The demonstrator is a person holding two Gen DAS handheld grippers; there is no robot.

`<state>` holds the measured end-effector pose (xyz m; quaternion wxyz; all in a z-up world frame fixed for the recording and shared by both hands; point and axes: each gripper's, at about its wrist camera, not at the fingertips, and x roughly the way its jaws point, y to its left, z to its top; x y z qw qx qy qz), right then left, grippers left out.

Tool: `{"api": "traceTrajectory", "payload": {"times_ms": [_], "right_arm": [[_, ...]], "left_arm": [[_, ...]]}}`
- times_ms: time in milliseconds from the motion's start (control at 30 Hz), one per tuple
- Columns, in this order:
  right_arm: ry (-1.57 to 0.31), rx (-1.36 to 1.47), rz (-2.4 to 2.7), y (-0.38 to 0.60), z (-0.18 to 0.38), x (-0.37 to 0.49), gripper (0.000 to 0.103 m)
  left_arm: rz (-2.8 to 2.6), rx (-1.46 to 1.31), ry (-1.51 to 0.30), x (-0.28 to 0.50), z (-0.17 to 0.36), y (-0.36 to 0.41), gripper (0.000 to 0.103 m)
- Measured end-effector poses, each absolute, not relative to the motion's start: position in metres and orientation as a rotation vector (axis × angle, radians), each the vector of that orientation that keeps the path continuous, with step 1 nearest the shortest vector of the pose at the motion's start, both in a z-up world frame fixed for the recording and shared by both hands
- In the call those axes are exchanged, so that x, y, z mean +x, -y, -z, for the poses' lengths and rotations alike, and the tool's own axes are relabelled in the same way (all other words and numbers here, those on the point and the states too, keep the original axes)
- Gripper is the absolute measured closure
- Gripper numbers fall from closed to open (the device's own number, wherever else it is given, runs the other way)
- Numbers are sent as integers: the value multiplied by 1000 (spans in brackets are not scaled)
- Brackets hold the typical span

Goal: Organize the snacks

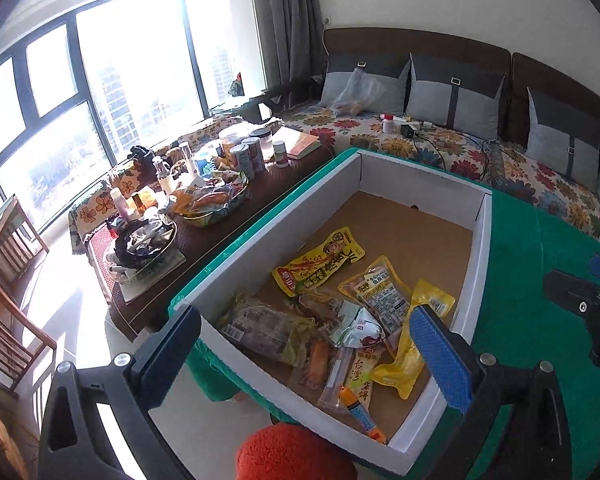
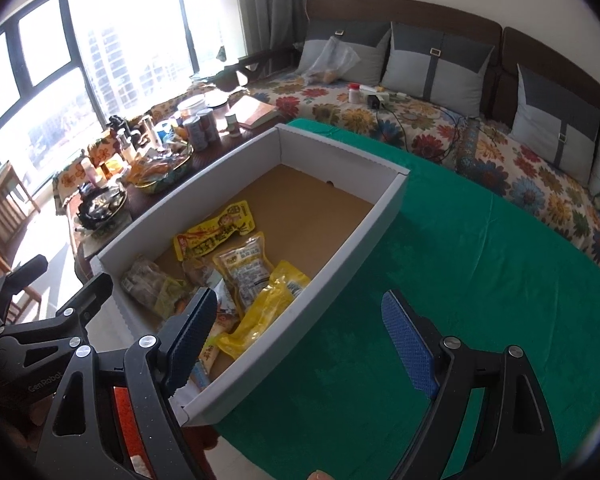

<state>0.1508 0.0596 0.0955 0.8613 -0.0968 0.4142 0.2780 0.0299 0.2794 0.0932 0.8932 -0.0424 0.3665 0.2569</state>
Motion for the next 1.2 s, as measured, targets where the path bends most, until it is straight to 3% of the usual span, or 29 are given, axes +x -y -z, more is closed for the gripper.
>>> {"api": "traceTrajectory", "payload": {"times_ms": [1200], "right_arm": [[-848,-328,-611,-108,-76,141,16]], "left_arm": [[-573,-149,-797,30,-74,-318,0]]}}
